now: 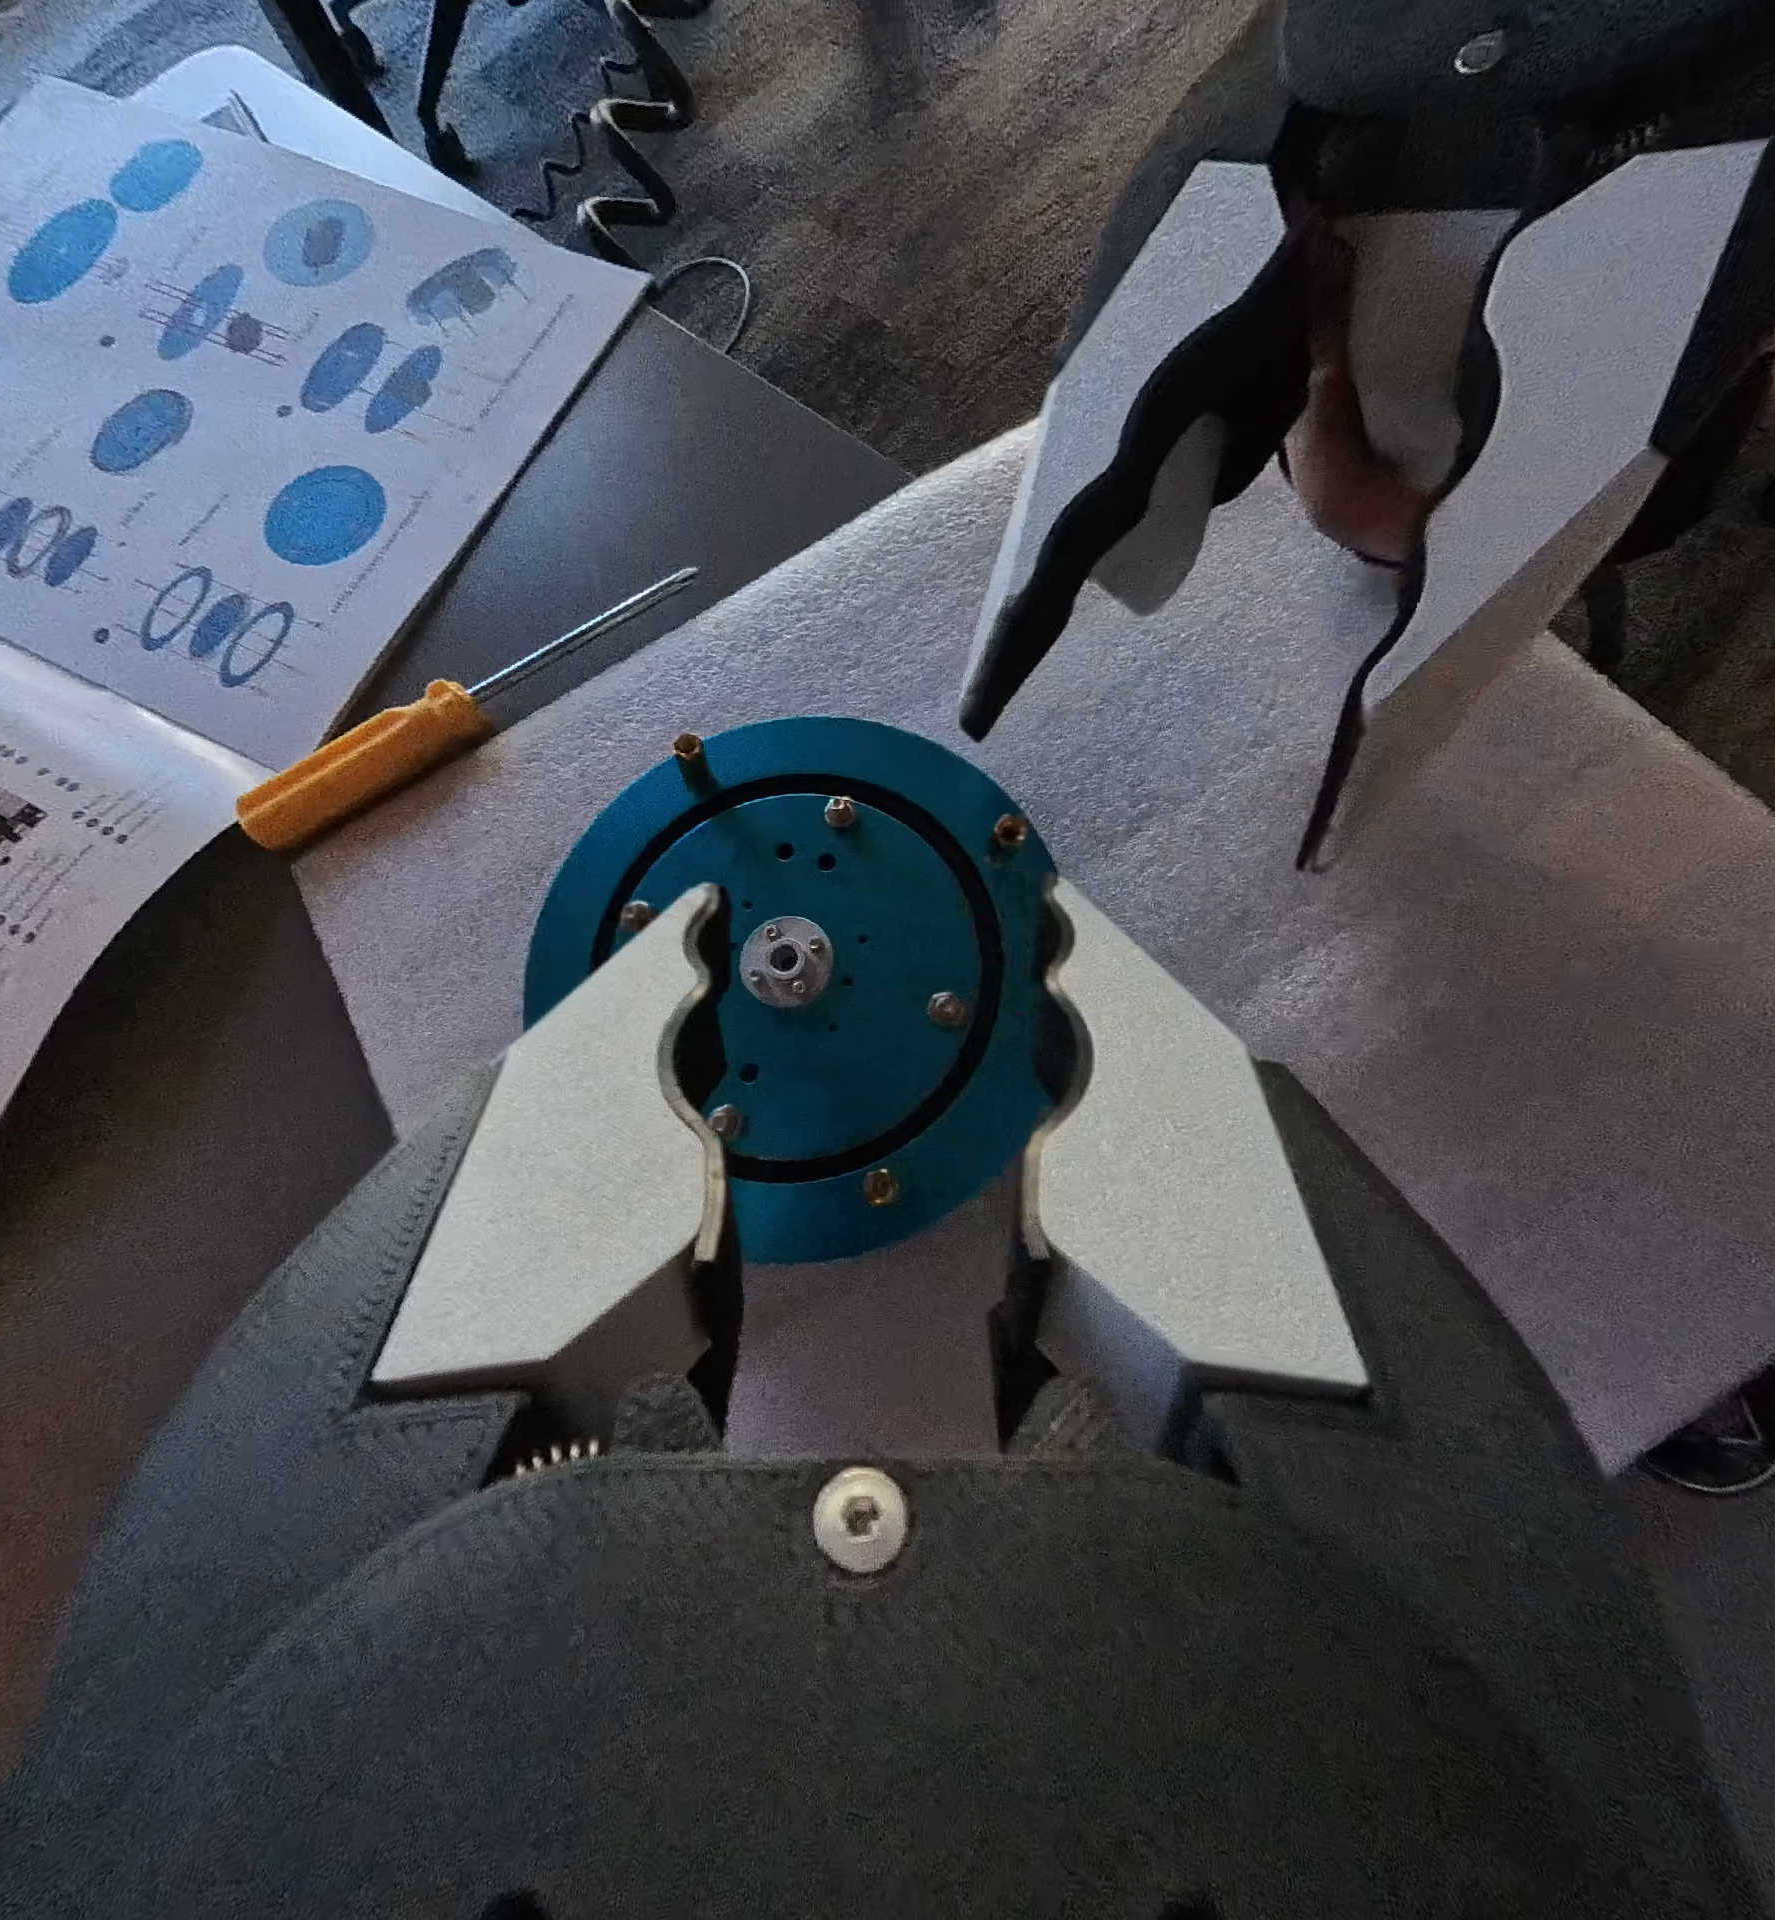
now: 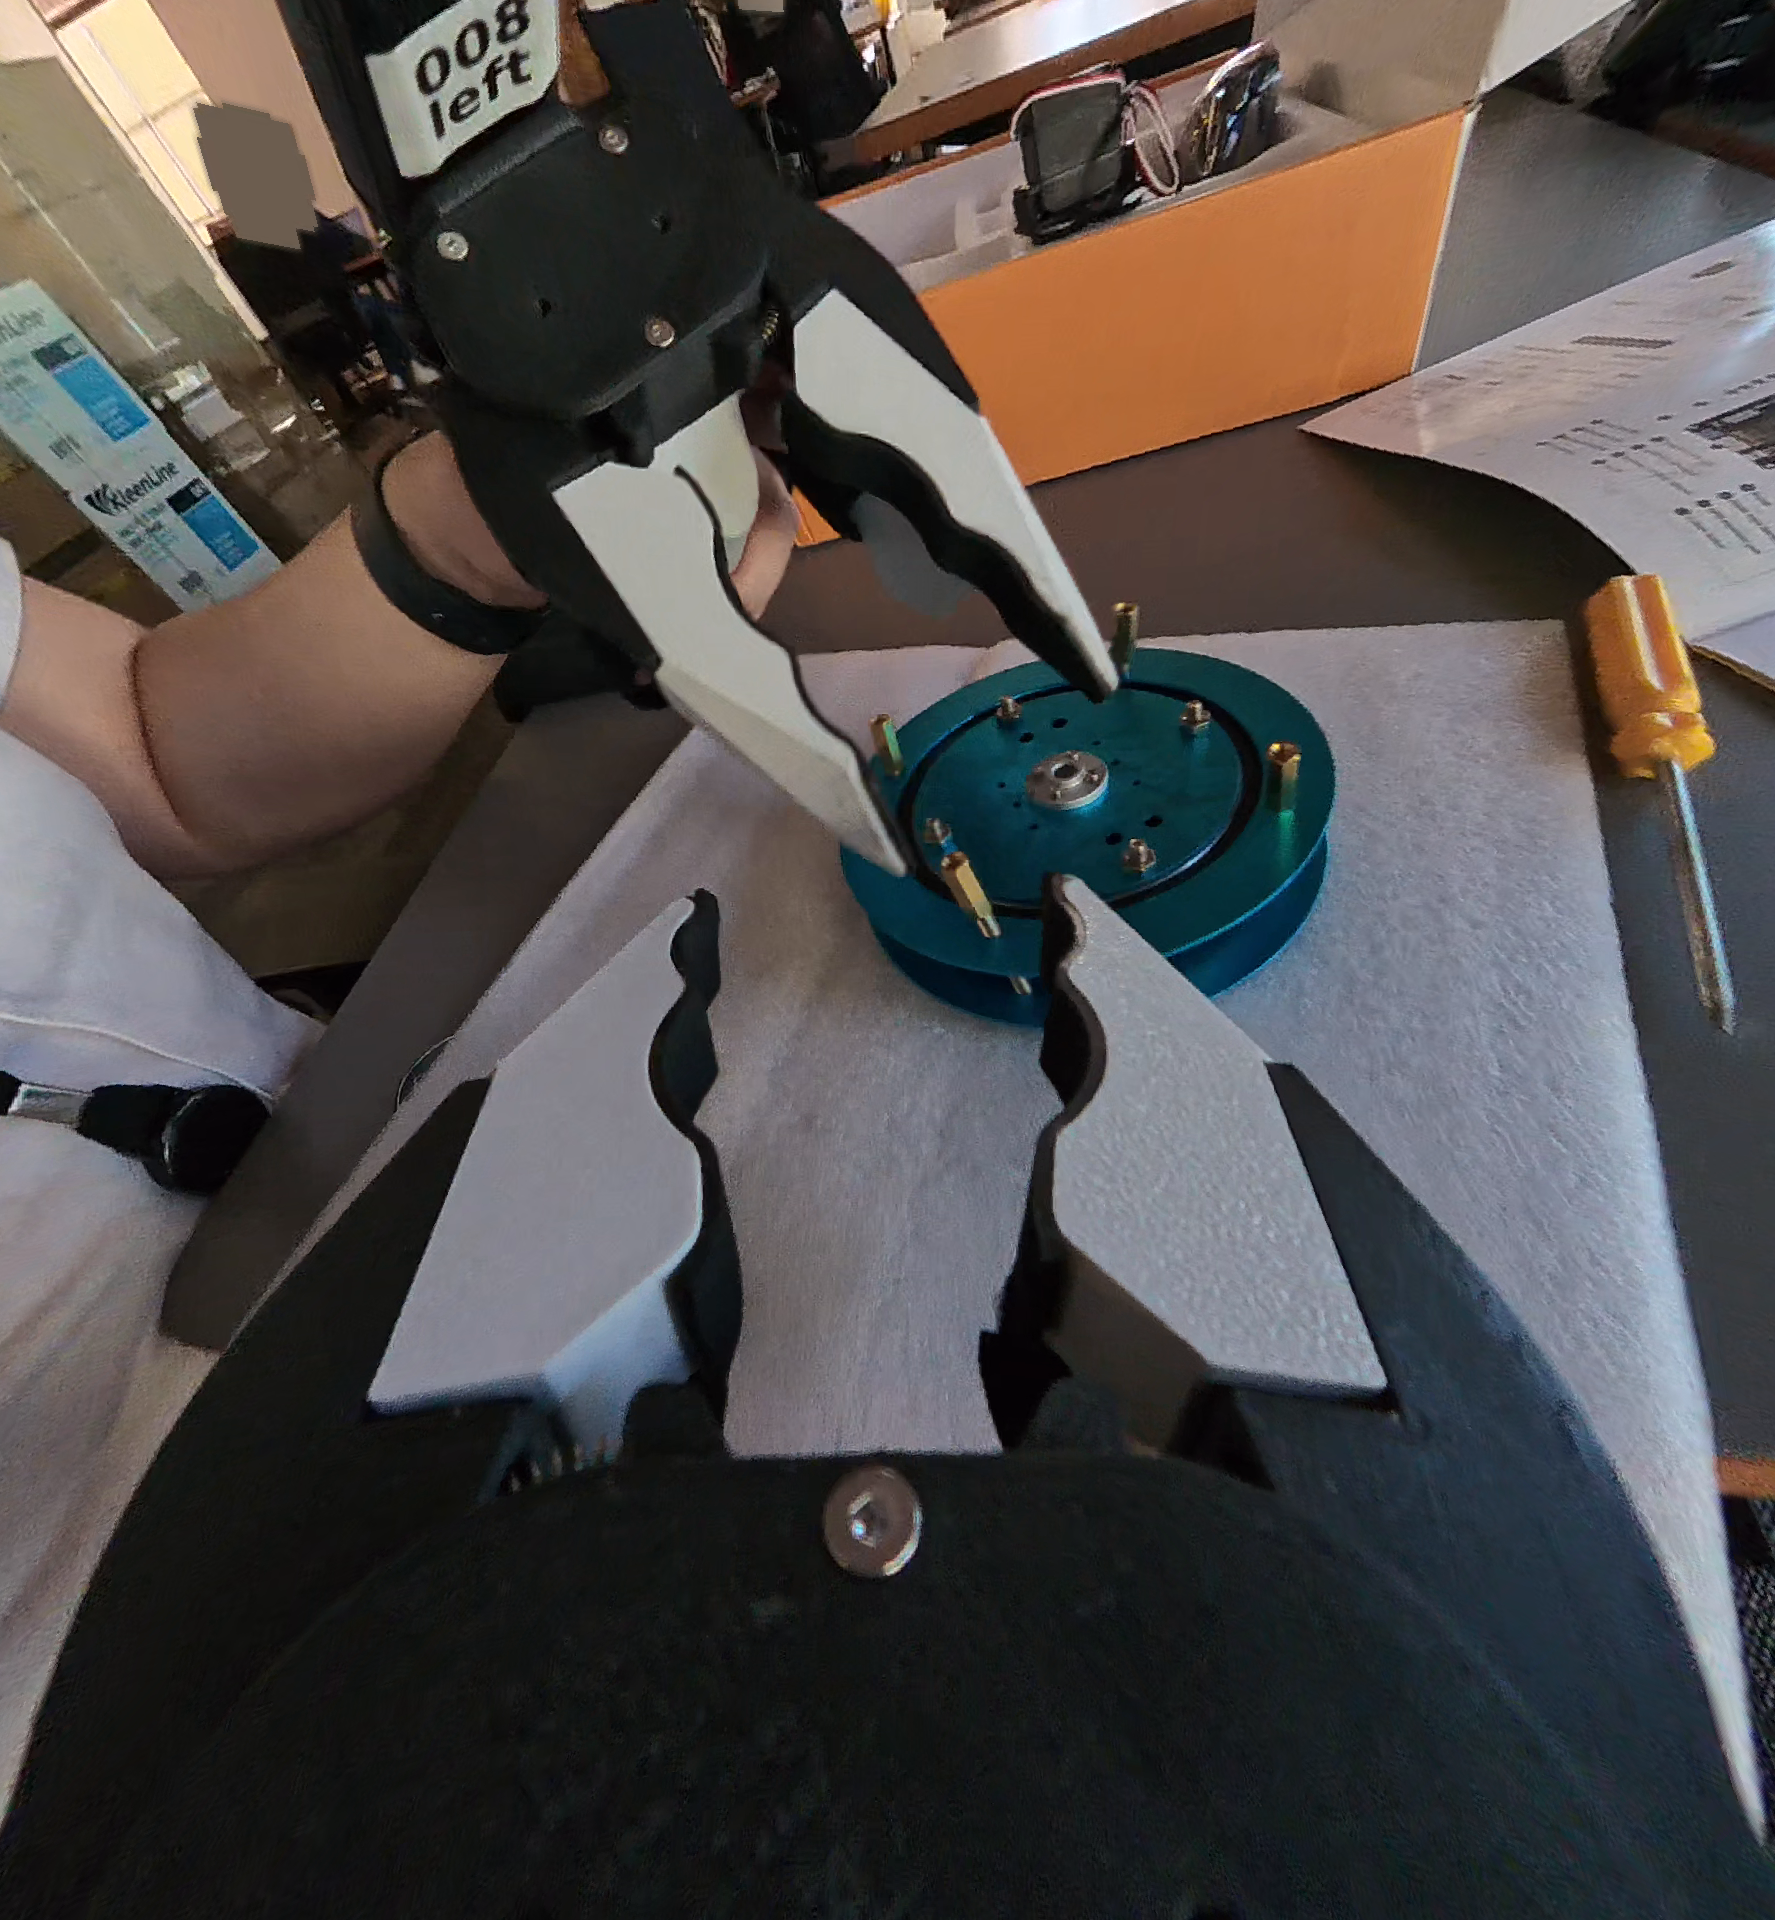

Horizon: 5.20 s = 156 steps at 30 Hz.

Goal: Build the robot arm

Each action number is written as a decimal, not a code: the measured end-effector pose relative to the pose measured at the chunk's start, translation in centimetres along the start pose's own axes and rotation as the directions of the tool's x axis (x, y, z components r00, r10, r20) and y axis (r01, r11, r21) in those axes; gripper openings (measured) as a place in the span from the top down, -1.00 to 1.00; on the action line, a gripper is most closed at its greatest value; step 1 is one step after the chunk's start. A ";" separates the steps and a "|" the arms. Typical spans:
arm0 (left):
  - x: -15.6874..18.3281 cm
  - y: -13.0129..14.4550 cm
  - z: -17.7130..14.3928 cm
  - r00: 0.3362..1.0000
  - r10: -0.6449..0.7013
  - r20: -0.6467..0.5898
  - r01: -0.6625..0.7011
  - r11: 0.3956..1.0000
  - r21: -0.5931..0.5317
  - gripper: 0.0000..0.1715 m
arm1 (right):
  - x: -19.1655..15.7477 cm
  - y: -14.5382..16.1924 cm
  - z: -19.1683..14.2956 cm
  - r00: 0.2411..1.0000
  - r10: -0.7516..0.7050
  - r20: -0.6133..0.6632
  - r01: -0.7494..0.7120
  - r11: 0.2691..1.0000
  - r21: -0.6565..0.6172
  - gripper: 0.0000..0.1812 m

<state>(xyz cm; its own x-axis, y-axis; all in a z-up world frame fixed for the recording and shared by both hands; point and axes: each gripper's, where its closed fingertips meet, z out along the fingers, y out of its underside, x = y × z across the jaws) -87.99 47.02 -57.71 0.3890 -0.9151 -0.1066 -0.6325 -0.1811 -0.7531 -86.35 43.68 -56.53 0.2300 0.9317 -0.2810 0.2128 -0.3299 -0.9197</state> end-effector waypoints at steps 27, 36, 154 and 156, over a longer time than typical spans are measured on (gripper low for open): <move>-1.1 -0.4 1.3 0.997 0.044 0.069 -0.044 0.999 0.002 0.25 | -0.5 1.3 2.0 0.998 -0.064 0.023 0.066 0.991 -0.120 0.25; 0.2 -1.0 0.8 1.000 0.015 -0.010 -0.014 0.999 0.046 0.24 | -0.3 1.0 1.8 0.998 -0.064 0.012 0.065 0.993 -0.096 0.24; -4.7 4.6 -5.2 0.961 -0.148 0.233 0.130 0.987 0.089 0.37 | 1.1 -0.2 0.7 0.863 -0.504 0.017 0.459 0.770 -0.443 0.89; -4.8 5.1 -6.7 0.950 -0.198 0.241 0.170 0.976 0.134 0.39 | 0.7 -0.9 1.7 0.789 -0.593 0.158 0.579 0.635 -0.512 0.79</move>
<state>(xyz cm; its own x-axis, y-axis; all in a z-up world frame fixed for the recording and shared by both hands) -97.60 48.11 -56.67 0.6565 -0.7465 -0.1083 -0.4616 -0.2839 -0.8404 -87.95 44.92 -56.31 -0.0947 0.9552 0.2802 0.7543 0.2526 -0.6060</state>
